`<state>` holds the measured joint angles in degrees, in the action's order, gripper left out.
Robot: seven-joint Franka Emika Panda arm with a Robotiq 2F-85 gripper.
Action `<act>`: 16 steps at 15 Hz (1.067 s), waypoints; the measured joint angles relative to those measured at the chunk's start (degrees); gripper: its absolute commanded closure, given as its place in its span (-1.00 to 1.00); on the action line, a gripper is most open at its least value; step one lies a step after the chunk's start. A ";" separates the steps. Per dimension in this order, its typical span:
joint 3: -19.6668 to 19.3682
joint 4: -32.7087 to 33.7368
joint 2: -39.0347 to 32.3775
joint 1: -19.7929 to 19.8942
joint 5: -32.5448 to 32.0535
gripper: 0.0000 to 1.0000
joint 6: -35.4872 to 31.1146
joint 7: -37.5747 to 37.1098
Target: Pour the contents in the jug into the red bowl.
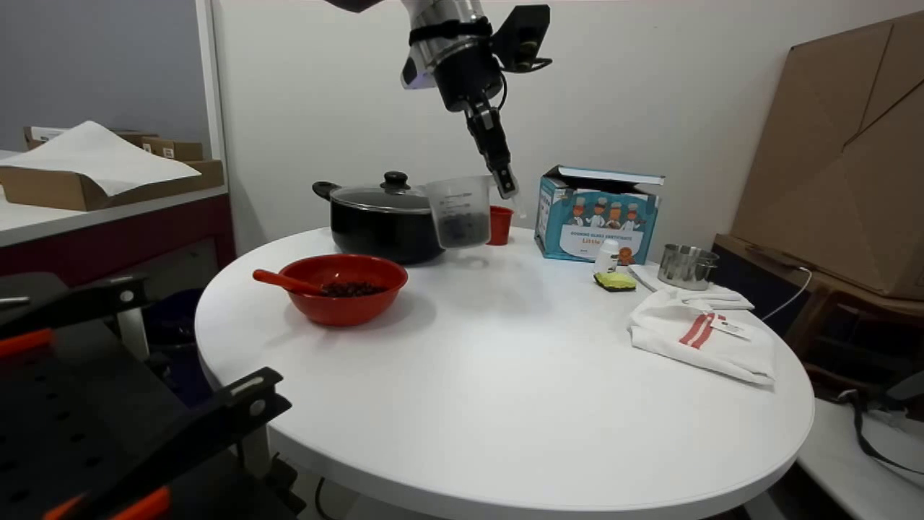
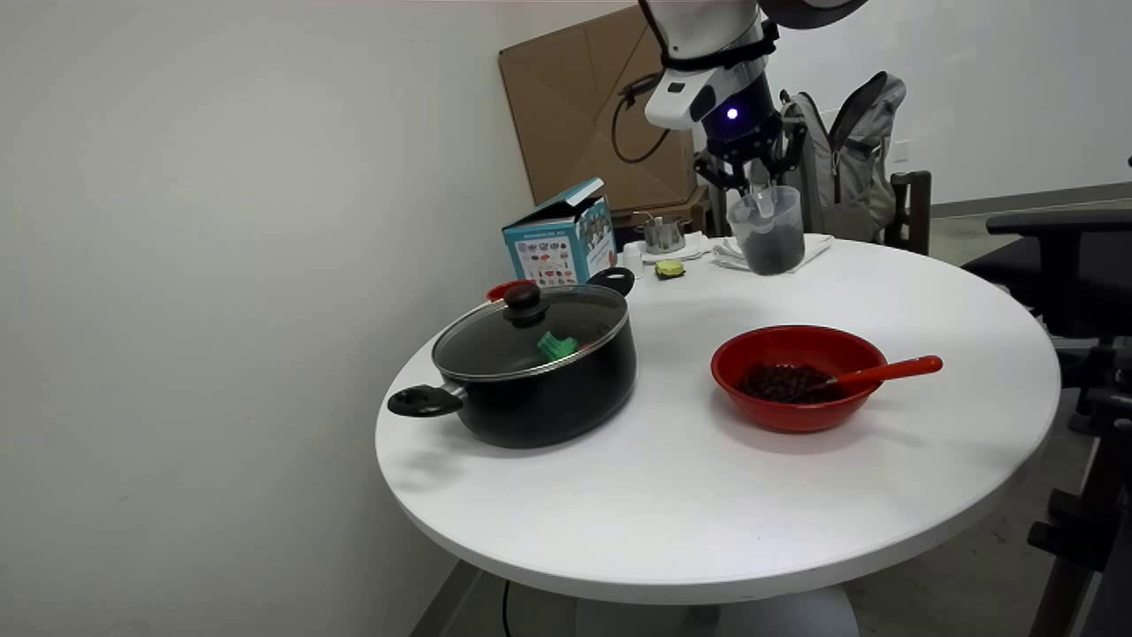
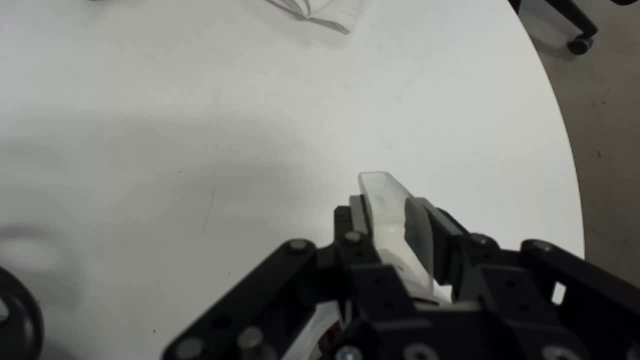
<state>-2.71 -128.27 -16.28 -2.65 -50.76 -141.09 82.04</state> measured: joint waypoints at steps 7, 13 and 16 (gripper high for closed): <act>3.66 -1.54 2.34 -0.22 -0.16 0.71 6.67 -7.09; 6.13 -4.79 4.59 -1.11 -0.16 0.71 12.79 -15.76; 7.14 -6.08 5.77 -1.65 -0.16 0.71 15.24 -20.23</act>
<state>4.43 -134.36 -10.51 -4.30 -50.92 -125.85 61.81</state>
